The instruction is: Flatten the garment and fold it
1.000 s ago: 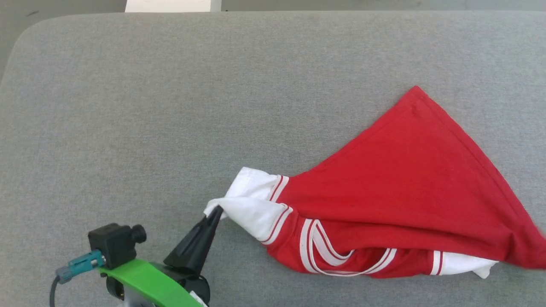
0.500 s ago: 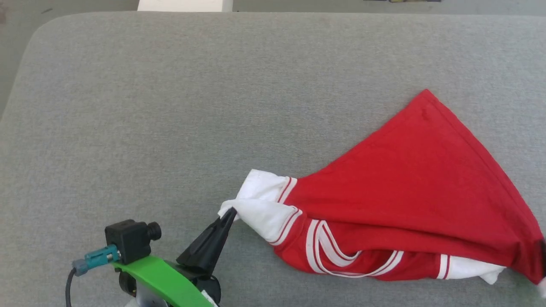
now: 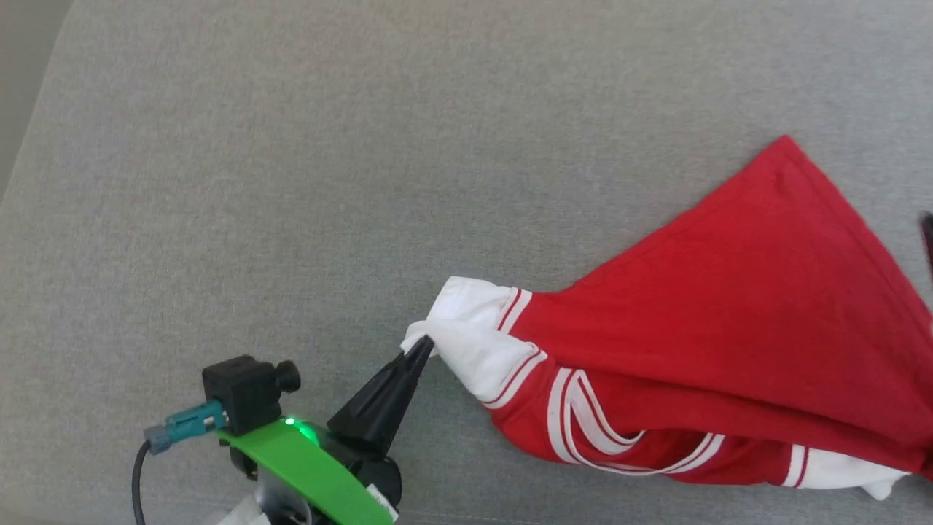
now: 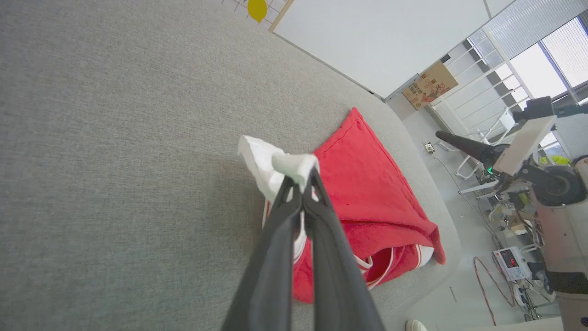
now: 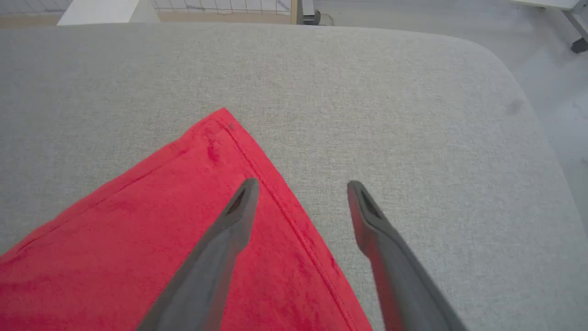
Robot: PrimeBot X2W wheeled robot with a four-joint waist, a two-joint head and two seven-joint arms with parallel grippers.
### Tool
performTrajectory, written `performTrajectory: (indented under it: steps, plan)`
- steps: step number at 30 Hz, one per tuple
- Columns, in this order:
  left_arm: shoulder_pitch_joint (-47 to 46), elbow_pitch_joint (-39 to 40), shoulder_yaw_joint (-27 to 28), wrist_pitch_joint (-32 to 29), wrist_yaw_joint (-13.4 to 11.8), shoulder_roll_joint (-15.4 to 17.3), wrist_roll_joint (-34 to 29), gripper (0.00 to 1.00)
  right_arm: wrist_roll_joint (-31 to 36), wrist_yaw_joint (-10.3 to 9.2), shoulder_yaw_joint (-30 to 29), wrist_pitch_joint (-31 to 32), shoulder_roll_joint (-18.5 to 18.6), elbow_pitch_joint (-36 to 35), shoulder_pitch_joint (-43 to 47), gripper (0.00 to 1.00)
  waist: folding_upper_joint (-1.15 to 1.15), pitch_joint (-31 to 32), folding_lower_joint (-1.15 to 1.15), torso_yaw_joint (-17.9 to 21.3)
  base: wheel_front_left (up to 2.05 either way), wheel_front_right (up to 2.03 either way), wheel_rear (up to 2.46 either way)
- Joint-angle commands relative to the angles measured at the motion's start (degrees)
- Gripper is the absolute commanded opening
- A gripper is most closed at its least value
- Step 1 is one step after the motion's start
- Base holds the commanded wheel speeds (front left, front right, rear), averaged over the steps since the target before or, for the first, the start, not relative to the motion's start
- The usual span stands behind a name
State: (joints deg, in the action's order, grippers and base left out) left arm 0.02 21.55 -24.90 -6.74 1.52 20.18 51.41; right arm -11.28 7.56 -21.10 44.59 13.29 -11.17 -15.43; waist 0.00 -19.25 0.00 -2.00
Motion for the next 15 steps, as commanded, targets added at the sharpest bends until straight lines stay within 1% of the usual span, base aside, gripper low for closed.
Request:
performTrajectory:
  steps: [1,3,7,10,15]
  plan:
    - [-1.43,-0.15,-0.24,0.14,0.53,-0.34,-0.66,0.00,0.77,-0.08,1.96,0.56,0.61,1.59,-2.82,1.00,0.00,-2.60,0.00,-2.08,0.00,0.00,0.00]
    - [-2.34,-0.44,-0.68,0.04,0.82,-0.64,-0.88,0.00,1.72,-0.08,5.02,1.30,1.20,4.47,-6.22,1.00,0.00,-3.78,0.00,-2.98,0.00,0.00,0.00]
    - [-4.15,-0.92,-1.46,-0.09,1.45,-1.21,-1.23,0.00,3.84,-0.08,9.03,2.48,2.78,9.97,-11.80,1.00,0.00,-6.10,0.00,-4.95,0.00,0.00,0.00]
    - [-5.46,-1.33,-2.03,-0.01,1.92,-1.79,-1.40,0.00,5.27,-0.08,10.09,3.09,3.86,13.90,-15.06,1.00,0.00,-7.68,0.00,-6.39,0.00,0.00,0.00]
    - [-6.81,-2.05,-2.66,0.34,2.43,-2.60,-1.42,0.00,7.03,-0.08,10.86,3.20,6.17,18.34,-17.99,1.00,0.00,-9.78,0.00,-8.14,0.00,0.00,0.00]
